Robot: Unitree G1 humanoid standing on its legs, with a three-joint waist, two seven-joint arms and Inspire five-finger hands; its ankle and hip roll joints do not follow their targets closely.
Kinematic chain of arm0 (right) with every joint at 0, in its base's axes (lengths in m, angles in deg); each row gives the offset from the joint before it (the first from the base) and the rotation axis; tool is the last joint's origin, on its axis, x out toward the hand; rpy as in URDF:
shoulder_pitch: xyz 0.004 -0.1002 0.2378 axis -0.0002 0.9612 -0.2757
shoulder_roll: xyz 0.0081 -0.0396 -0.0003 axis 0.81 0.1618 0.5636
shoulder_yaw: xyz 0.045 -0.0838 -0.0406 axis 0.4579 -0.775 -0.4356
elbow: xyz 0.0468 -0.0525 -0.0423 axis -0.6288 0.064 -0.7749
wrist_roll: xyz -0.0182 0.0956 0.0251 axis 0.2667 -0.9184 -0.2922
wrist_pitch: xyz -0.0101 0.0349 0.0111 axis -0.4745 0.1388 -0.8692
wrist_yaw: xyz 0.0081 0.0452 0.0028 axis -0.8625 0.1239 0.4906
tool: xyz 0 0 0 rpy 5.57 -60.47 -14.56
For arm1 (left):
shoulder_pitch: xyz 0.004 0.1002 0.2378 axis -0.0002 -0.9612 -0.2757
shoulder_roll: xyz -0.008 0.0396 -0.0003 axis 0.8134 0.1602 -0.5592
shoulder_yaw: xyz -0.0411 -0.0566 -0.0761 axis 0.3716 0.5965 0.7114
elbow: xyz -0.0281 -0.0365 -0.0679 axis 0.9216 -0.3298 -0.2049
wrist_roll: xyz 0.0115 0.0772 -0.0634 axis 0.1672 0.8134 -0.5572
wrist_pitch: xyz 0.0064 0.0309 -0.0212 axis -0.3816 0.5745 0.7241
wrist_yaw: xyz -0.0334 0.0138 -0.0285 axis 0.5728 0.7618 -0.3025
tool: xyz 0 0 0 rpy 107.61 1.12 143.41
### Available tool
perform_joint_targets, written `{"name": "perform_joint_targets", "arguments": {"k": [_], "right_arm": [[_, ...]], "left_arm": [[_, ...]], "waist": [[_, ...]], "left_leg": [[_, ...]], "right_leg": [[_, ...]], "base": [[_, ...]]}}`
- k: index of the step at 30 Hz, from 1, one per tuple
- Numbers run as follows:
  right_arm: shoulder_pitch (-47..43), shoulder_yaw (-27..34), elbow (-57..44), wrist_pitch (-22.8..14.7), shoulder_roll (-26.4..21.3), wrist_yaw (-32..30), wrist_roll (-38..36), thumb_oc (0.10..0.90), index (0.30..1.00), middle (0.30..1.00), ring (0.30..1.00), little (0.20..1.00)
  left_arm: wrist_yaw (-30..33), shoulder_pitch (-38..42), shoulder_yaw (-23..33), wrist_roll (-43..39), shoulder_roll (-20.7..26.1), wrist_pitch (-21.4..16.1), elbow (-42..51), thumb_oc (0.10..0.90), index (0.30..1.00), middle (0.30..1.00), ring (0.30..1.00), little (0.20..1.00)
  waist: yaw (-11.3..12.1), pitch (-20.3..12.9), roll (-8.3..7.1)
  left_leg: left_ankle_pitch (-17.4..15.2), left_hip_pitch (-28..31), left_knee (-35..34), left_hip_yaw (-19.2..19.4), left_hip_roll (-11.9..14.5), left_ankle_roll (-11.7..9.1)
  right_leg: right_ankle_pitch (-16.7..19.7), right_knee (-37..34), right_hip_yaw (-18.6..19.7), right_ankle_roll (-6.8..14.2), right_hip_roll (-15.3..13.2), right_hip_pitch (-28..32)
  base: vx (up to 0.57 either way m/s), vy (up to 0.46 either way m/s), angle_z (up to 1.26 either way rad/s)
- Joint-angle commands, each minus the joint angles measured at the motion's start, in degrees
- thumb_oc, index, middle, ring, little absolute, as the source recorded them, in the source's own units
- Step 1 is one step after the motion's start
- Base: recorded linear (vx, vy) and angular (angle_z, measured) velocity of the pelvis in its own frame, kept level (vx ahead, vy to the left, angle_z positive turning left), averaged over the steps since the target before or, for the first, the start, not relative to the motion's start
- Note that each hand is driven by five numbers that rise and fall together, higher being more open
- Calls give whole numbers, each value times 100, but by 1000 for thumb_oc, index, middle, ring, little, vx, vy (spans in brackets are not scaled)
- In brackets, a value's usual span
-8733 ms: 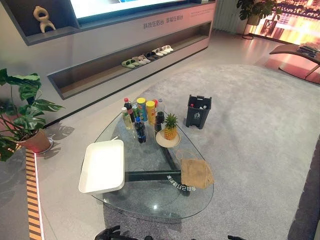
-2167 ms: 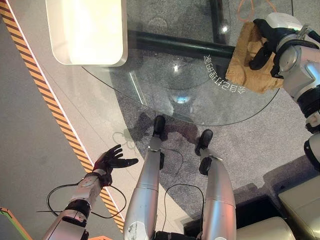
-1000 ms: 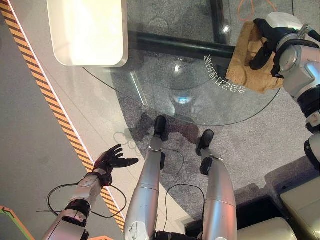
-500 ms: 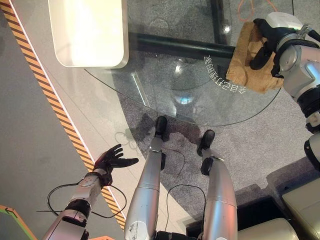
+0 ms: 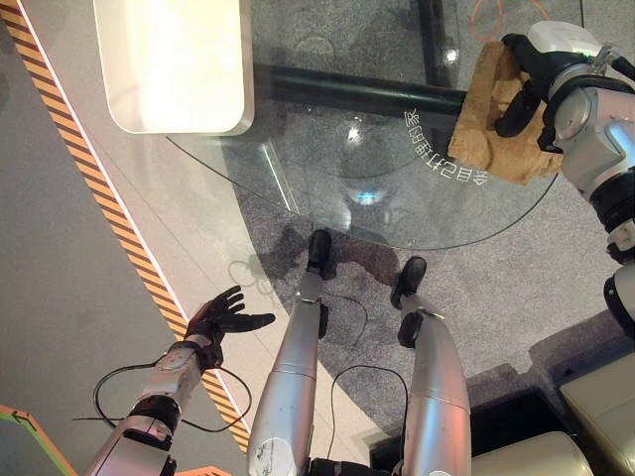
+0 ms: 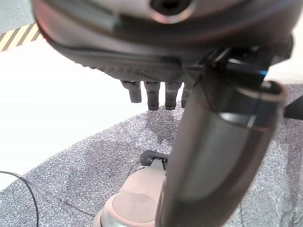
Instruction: Wipe the table with a cloth and put it in the basket.
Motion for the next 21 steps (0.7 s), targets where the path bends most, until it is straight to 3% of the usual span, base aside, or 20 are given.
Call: {"name": "perform_joint_targets", "arguments": {"k": [1,21], "right_arm": [[-370,-213,-111,-38,-446,-72,55,100,300,300,300,200],[-421,-276,-175,-32,-446,-38,87,100,300,300,300,200]], "left_arm": [[-3,-487,-40,38,193,17,-49,800,900,900,900,900],[-41,-477,-45,46,206,35,-36,800,900,900,900,900]], "waist": [[-23,-109,136],[-7,-109,134]], "left_leg": [[-311,95,256,-107,146,158],[-306,124,223,-99,134,161]], "right_leg": [[349,-547,-302,208,-227,321],[342,-574,-328,213,-238,364]], "base": [[0,0,0],[0,0,0]]}}
